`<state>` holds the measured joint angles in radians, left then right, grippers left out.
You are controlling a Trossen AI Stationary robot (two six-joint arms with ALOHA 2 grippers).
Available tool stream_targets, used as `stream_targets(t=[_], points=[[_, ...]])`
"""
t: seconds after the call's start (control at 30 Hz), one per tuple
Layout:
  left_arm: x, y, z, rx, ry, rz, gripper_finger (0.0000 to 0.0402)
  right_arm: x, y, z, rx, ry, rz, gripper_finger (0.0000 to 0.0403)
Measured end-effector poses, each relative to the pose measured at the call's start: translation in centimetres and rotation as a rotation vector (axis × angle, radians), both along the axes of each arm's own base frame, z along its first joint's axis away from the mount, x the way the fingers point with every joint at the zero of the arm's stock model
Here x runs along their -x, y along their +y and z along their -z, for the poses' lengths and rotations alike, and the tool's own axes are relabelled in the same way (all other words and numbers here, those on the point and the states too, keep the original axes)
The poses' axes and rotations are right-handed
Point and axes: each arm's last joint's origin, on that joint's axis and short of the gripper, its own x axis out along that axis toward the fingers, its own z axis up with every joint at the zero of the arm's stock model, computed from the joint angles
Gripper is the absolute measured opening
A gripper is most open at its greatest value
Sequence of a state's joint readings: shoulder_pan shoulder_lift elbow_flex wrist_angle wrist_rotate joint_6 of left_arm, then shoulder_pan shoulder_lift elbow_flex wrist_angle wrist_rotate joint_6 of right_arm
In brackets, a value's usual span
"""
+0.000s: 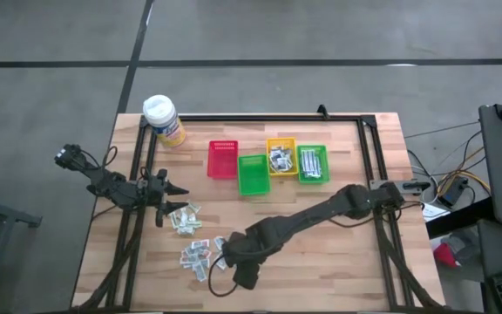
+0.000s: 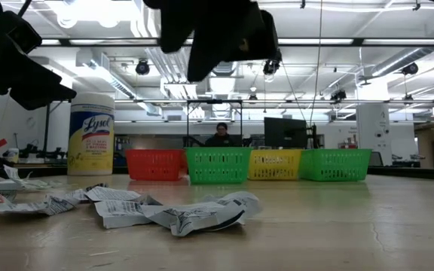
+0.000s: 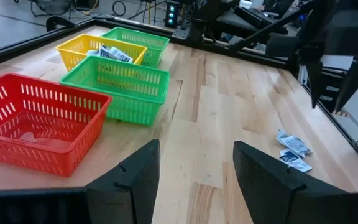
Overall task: Pick & Place First Aid Supplies
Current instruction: Put the alcohol pad into the yellow basket
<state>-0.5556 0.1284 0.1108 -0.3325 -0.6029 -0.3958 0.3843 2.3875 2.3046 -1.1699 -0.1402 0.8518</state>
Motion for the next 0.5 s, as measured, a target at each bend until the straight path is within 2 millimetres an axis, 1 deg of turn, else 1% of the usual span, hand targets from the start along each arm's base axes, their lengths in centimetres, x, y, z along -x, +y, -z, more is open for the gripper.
stream_targets(t=[0.23, 0.4, 0.5], points=[[0.0, 0.0, 0.0, -0.001, 0.001, 0.000, 0.0197, 0.3, -0.1, 1.8, 0.015, 0.062, 0.028, 0.0123], [0.0, 0.0, 0.0, -0.001, 0.001, 0.000, 0.0197, 0.6, -0.2, 3.0, 0.023, 0.102, 0.047, 0.0134], [0.0, 0.0, 0.0, -0.001, 0.001, 0.000, 0.0197, 0.3, 0.0, 3.2, -0.008, 0.084, 0.044, 0.0143]])
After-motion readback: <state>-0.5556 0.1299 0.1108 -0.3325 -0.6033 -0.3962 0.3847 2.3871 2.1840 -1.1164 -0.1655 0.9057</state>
